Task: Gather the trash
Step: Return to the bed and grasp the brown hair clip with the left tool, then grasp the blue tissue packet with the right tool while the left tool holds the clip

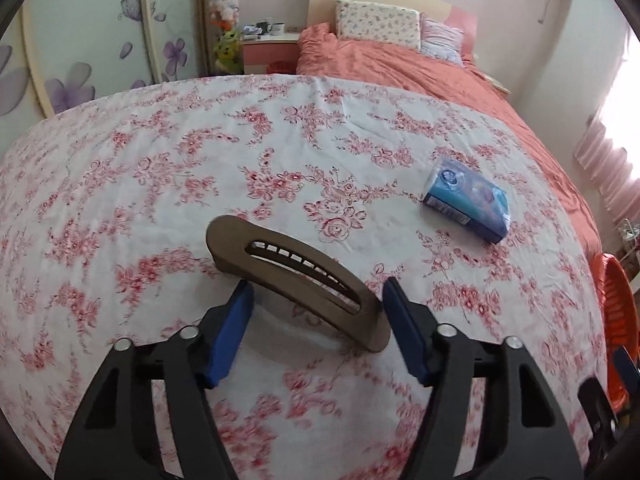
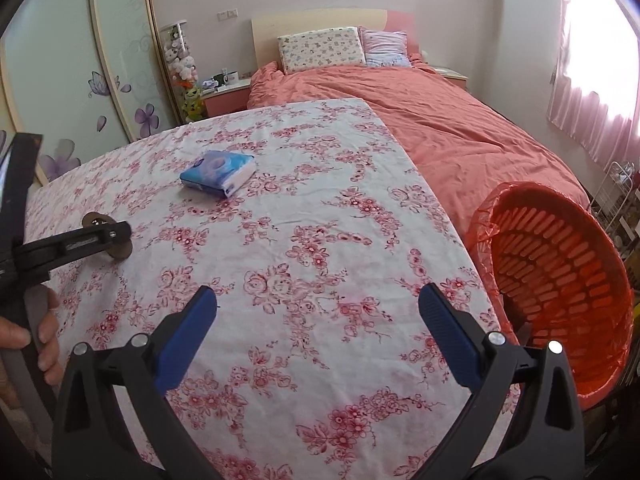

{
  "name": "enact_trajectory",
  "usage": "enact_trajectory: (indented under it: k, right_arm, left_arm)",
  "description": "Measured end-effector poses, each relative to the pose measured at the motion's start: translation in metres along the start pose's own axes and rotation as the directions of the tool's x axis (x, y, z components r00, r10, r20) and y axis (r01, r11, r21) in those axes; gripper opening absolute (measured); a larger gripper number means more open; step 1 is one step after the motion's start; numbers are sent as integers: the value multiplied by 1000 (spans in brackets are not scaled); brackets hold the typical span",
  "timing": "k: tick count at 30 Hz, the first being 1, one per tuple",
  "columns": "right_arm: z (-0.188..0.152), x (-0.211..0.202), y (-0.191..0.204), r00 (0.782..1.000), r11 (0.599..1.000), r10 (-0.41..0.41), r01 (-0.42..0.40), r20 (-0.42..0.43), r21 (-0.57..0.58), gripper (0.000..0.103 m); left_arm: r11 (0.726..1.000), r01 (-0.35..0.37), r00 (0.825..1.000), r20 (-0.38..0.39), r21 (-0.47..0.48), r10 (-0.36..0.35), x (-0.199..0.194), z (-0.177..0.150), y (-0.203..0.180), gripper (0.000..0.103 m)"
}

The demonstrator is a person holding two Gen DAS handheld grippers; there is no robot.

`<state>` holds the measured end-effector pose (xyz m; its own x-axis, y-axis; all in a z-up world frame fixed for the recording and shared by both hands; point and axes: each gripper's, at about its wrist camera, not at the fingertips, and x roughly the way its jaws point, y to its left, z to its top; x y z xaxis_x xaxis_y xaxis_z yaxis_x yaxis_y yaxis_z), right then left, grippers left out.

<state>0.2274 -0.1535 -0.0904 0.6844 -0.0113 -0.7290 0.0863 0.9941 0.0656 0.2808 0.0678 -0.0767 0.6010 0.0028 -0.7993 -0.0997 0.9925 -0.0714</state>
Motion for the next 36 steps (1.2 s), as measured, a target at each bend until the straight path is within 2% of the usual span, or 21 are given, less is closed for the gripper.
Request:
enact_trajectory:
  k: [2,5,7,11,18,24,30,36]
  right_arm:
    - [0,0,0,1000,1000,-3,3,-1,-1,99]
    - [0,0,0,1000,1000,-2,2,0,-2,99]
    - [0,1,0,1000,1000,-1,1,-1,-1,99]
    - [1,3,1,1000,1000,2,-2,-6,-3,99]
    - [3,10,3,1000,1000,7,-7,-17,-7,99]
    - [4,14,7,1000,1000,13,-13,-18,-20,99]
    - [18,27,23,999,998,44,-44,-13,-37,99]
    - [58,62,46,994,994,111,-112,-22,-22,99]
  left_arm:
    - [1000,-2,1000,15,26,2,5,5,-6,46]
    - [997,51,999,13,57,-52,11,15,-4,27]
    - [996,67,998,6,59,-67,14,20,3,26]
    - [997,50,999,7,53,-51,14,21,15,26]
    - [998,67,998,11,-10,-67,21,32,25,25]
    - [988,132,991,0,79,-133,15,24,40,13]
    - [991,99,995,10,92,-100,9,18,57,13]
    - [995,58,998,17,86,-60,15,23,52,13]
